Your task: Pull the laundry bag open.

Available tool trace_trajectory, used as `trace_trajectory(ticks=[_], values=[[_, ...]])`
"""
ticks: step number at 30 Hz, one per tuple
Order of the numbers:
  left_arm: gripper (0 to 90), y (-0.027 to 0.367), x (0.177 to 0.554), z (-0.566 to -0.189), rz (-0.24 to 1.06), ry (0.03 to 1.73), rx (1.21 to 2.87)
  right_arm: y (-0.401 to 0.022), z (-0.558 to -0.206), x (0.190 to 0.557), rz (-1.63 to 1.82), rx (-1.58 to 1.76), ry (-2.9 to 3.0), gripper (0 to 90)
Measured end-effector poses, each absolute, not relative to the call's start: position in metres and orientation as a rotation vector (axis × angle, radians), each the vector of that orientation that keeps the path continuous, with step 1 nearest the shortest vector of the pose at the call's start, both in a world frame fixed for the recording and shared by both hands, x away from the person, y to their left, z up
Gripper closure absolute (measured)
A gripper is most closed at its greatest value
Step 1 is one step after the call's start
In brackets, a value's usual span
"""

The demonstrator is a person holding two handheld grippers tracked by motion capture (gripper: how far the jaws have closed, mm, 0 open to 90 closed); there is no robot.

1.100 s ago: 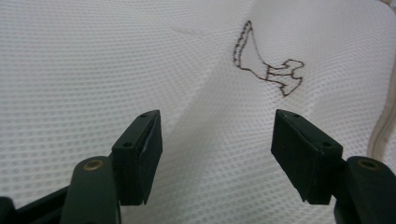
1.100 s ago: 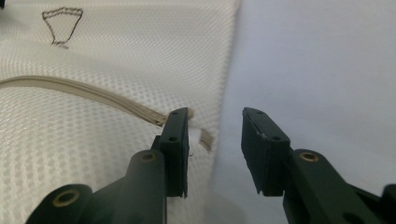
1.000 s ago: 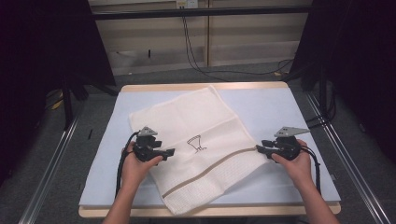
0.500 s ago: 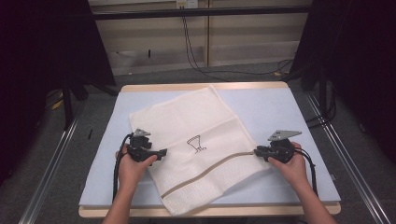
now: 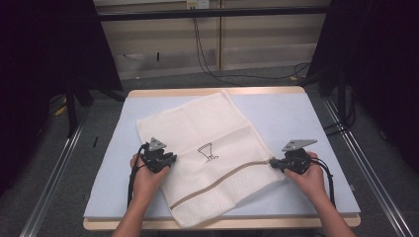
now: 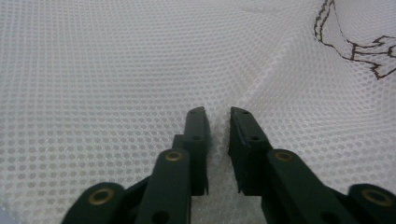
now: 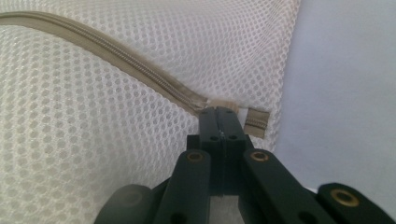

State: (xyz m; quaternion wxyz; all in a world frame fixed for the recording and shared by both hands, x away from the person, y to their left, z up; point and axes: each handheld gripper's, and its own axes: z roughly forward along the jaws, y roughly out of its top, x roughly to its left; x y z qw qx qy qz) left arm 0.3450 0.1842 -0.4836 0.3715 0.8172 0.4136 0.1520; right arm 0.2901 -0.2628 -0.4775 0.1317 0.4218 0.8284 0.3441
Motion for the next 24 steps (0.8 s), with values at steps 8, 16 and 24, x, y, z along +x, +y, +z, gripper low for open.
trace_trajectory(ticks=[8, 16, 24], values=[[84.5, 0.183, 0.352, -0.483, 0.379, 1.08, 2.075, -0.26, -0.477, 0.281, 1.002, 1.201, 2.437, 90.0], [47.9, 0.196, 0.347, -0.47, 0.438, 1.161, 2.021, -0.273, -0.469, 0.288, 1.043, 1.252, 2.248, 71.8], [34.5, 0.215, 0.341, -0.472, 0.371, 1.292, 1.966, -0.276, -0.474, 0.304, 1.096, 1.351, 2.17, 61.5]])
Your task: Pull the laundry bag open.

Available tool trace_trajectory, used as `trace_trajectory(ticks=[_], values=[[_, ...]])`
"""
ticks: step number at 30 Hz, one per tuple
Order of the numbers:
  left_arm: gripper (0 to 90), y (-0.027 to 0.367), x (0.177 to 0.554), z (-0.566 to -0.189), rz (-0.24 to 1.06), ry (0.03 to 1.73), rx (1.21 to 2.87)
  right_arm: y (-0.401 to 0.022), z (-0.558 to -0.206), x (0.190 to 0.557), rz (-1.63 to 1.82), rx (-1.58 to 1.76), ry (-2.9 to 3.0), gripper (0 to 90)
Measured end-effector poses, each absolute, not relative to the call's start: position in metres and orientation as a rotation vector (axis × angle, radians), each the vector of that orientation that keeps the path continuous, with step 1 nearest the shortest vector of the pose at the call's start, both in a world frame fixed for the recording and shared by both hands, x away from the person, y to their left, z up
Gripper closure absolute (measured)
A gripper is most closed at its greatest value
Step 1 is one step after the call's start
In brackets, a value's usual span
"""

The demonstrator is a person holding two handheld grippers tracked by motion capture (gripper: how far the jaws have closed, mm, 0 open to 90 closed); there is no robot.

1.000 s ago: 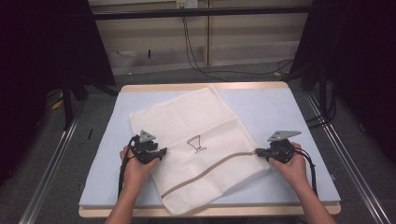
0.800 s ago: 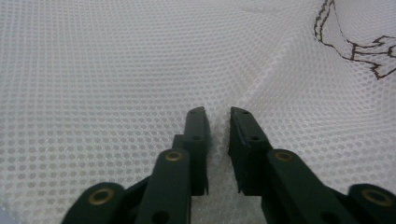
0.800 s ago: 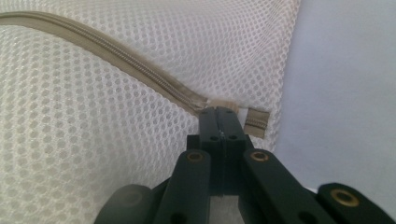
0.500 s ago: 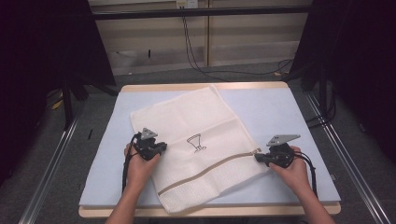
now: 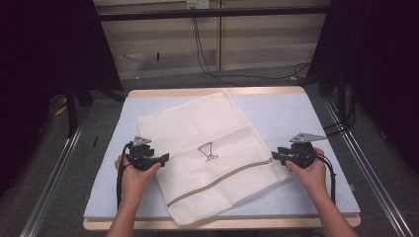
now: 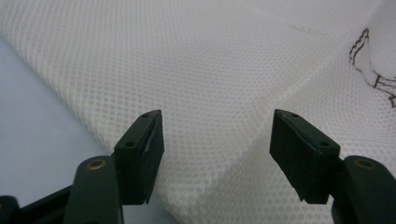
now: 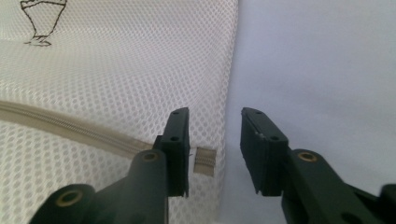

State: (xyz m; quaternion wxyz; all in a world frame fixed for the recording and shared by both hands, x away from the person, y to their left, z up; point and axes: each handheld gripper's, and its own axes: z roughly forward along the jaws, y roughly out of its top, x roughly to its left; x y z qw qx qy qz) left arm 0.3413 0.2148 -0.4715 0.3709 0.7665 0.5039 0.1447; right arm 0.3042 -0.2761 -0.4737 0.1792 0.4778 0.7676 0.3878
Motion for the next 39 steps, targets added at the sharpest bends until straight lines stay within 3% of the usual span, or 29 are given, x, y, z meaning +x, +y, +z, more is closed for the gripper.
trace_trajectory(ticks=[5, 6, 7, 8, 9, 10, 12, 18, 20, 21, 23, 25, 30, 39], values=[[33.3, 0.216, 0.338, -0.474, 0.348, 1.314, 1.973, -0.271, -0.481, 0.314, 1.07, 1.371, 2.195, 61.9], [33.2, 0.217, 0.338, -0.473, 0.365, 1.318, 1.986, -0.267, -0.483, 0.317, 1.073, 1.375, 2.229, 68.0], [33.2, 0.218, 0.337, -0.471, 0.379, 1.339, 1.973, -0.267, -0.483, 0.317, 1.073, 1.375, 2.229, 68.0], [32.2, 0.222, 0.336, -0.47, 0.382, 1.366, 1.96, -0.264, -0.485, 0.318, 1.053, 1.386, 2.235, 75.3], [31.6, 0.222, 0.336, -0.47, 0.382, 1.366, 1.96, -0.264, -0.485, 0.318, 1.053, 1.386, 2.235, 75.3], [30.4, 0.226, 0.335, -0.47, 0.37, 1.392, 1.957, -0.263, -0.484, 0.318, 1.039, 1.37, 2.258, 82.1], [29.7, 0.227, 0.335, -0.473, 0.341, 1.414, 1.959, -0.262, -0.482, 0.318, 1.028, 1.356, 2.27, 85.6], [28.5, 0.226, 0.335, -0.476, 0.319, 1.42, 1.93, -0.261, -0.481, 0.316, 1.014, 1.363, 2.263, 86.9], [37.6, 0.225, 0.335, -0.477, 0.332, 1.412, 1.935, -0.261, -0.481, 0.316, 1.013, 1.361, 2.263, 87.0], [37.6, 0.225, 0.334, -0.477, 0.343, 1.404, 1.943, -0.261, -0.48, 0.316, 1.013, 1.363, 2.263, 87.0], [48.3, 0.221, 0.335, -0.478, 0.336, 1.354, 1.959, -0.262, -0.48, 0.315, 1.019, 1.354, 2.261, 87.1], [50.9, 0.22, 0.336, -0.478, 0.348, 1.344, 1.963, -0.262, -0.48, 0.314, 1.022, 1.35, 2.261, 87.2], [76.0, 0.222, 0.344, -0.481, 0.3, 1.293, 1.919, -0.265, -0.48, 0.309, 1.056, 1.364, 2.257, 87.4], [78.4, 0.214, 0.363, -0.482, 0.345, 1.261, 1.89, -0.268, -0.475, 0.292, 1.088, 1.365, 2.258, 87.4]])
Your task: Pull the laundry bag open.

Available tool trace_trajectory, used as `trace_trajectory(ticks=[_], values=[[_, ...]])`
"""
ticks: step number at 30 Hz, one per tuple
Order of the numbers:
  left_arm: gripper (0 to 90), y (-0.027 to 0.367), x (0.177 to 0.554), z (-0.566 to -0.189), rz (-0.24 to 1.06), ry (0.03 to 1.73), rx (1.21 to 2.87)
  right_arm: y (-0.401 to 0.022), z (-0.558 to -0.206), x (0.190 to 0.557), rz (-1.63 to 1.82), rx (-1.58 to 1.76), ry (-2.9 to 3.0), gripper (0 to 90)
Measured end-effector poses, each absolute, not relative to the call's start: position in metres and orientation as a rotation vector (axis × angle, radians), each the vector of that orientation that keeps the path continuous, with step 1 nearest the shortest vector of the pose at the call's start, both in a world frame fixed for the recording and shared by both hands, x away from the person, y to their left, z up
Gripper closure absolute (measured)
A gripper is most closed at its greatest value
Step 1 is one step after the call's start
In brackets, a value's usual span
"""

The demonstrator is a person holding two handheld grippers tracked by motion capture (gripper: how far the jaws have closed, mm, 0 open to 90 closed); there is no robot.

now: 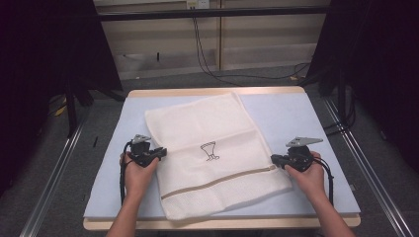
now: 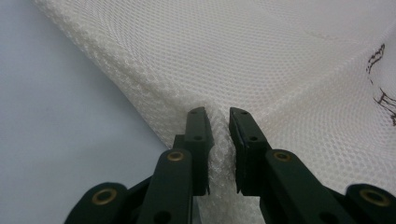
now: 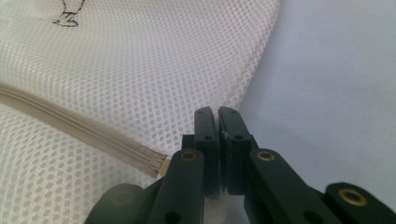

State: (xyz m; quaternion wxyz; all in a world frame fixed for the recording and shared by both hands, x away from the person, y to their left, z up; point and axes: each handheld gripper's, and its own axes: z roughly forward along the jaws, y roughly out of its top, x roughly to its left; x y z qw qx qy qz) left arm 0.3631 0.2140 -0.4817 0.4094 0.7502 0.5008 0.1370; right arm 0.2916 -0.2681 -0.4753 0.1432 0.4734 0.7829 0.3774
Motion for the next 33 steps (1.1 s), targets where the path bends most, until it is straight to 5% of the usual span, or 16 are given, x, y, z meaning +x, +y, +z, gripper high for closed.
trace_trajectory(ticks=[4, 8, 12, 19, 27, 32, 33], values=[[75.2, 0.207, 0.375, -0.484, 0.384, 1.225, 1.889, -0.264, -0.475, 0.276, 1.043, 1.364, 2.301, 87.3], [60.0, 0.209, 0.374, -0.479, 0.394, 1.251, 1.872, -0.265, -0.47, 0.273, 1.067, 1.355, 2.265, 82.8], [55.2, 0.213, 0.367, -0.473, 0.372, 1.276, 1.885, -0.266, -0.47, 0.278, 1.082, 1.333, 2.239, 81.1], [42.3, 0.221, 0.345, -0.472, 0.299, 1.295, 1.931, -0.267, -0.47, 0.302, 1.087, 1.361, 2.168, 64.9], [46.0, 0.217, 0.333, -0.479, 0.284, 1.294, 1.971, -0.261, -0.479, 0.321, 1.066, 1.374, 2.195, 61.0], [68.7, 0.214, 0.331, -0.479, 0.291, 1.276, 1.996, -0.256, -0.485, 0.325, 1.028, 1.368, 2.242, 73.6], [76.5, 0.211, 0.332, -0.479, 0.275, 1.276, 2.0, -0.254, -0.483, 0.323, 1.026, 1.377, 2.247, 82.9]])
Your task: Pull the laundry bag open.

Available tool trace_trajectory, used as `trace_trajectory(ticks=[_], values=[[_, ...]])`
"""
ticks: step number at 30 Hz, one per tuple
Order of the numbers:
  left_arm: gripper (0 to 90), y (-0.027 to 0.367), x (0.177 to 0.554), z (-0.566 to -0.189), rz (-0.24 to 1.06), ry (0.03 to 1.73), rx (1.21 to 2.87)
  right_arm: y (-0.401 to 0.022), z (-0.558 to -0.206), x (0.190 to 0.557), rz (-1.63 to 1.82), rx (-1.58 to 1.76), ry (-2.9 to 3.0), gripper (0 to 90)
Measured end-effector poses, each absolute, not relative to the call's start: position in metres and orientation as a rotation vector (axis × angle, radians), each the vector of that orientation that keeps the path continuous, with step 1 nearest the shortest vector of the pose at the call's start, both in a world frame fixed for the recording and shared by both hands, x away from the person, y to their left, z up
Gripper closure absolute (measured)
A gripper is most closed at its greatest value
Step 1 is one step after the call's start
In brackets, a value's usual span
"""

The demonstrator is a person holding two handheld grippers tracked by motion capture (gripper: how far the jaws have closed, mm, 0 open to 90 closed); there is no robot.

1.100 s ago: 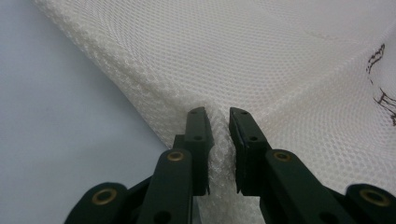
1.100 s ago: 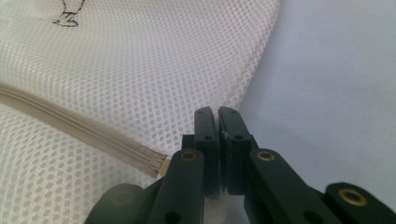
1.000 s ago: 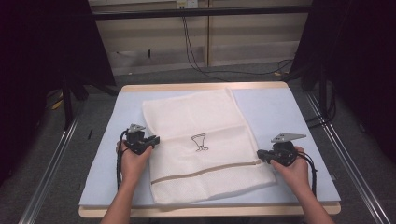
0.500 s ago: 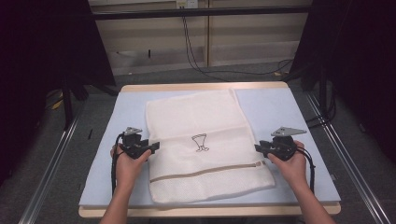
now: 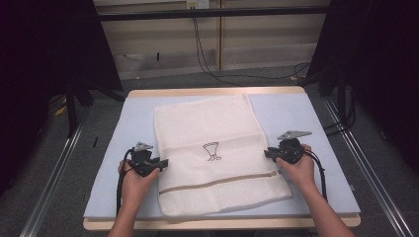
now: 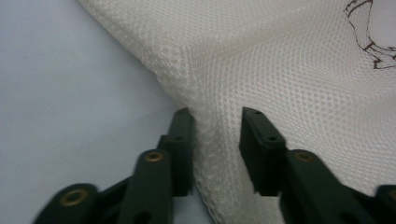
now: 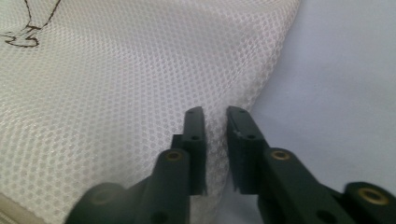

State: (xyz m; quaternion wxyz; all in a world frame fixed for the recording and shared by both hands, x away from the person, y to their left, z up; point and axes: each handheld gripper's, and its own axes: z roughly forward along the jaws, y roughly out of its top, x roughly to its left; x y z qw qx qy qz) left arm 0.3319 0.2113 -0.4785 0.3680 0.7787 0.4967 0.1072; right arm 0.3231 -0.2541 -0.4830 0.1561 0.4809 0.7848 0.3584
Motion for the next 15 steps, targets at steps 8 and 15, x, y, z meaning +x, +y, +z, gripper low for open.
trace_trajectory(ticks=[8, 15], values=[[84.3, 0.213, 0.345, -0.48, 0.313, 1.27, 1.974, -0.256, -0.478, 0.314, 1.041, 1.349, 2.252, 87.6], [83.8, 0.211, 0.356, -0.483, 0.302, 1.272, 1.955, -0.259, -0.477, 0.302, 1.041, 1.348, 2.259, 87.5]])
